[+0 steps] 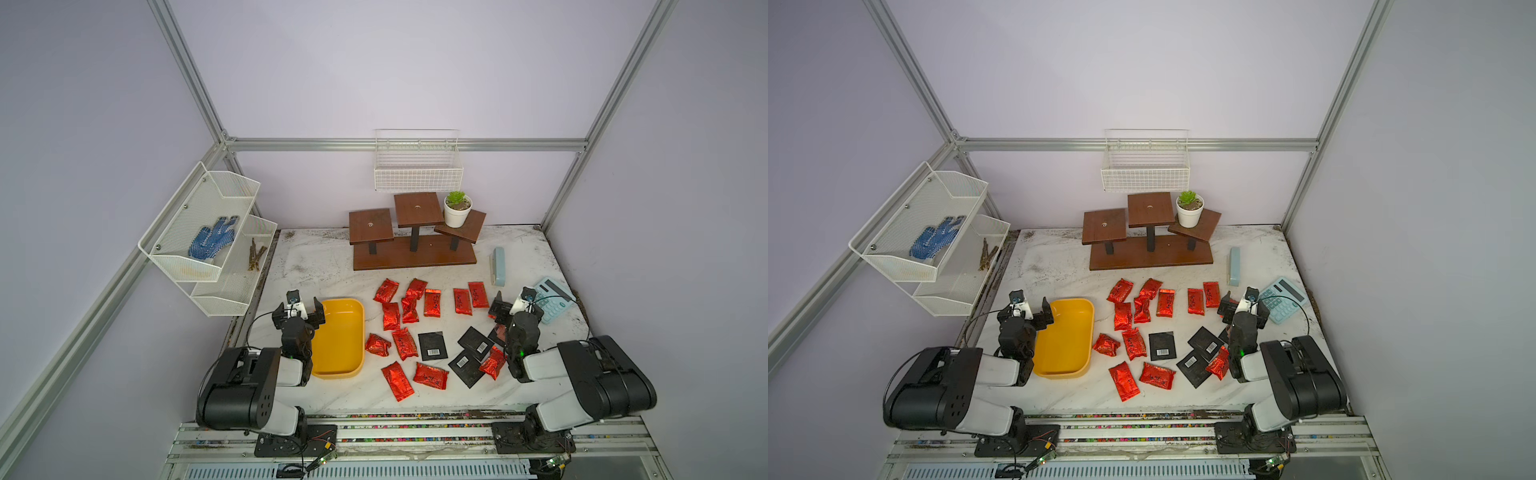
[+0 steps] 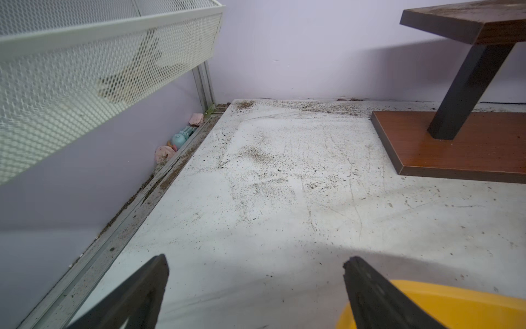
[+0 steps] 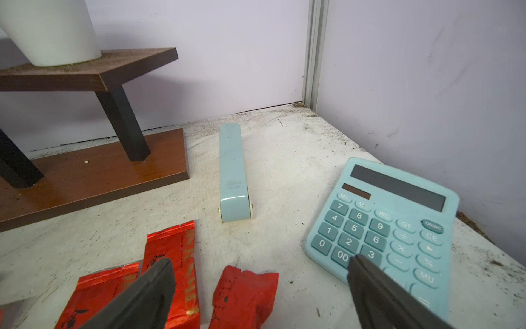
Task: Take the tea bags out of the storage box
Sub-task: Reset both arms
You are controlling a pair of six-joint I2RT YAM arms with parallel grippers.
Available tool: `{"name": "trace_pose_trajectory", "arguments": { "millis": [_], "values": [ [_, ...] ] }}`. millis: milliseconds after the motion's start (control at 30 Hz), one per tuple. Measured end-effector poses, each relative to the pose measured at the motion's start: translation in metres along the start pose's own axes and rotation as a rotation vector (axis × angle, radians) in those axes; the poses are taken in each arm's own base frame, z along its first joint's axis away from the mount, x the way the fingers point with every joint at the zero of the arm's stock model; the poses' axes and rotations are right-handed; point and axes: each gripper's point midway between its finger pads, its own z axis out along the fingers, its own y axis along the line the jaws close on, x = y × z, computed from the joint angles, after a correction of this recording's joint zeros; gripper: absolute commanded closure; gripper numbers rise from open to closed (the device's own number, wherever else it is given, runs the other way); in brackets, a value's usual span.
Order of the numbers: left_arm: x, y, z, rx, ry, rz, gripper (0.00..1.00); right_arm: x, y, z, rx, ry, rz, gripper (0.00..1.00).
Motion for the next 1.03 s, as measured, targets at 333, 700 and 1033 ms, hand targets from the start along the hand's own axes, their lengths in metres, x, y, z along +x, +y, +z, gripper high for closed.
{"name": "trace_pose_trajectory", "arguments": {
  "millis": [333,700,1033],
  "values": [
    [-0.008,-0.010,0.017,0.028,-0.014,-0.006,0.00,-0.018,0.015,0.016,-0.042,-0.034,0.007,0.00],
    [-0.002,-0.005,0.030,0.005,0.054,-0.019,0.00,-0.019,0.016,0.016,-0.044,-0.040,0.003,0.00],
    [0.002,-0.005,0.030,0.006,0.071,-0.023,0.00,-0.019,0.016,0.016,-0.049,-0.039,0.002,0.00]
  ]
}}
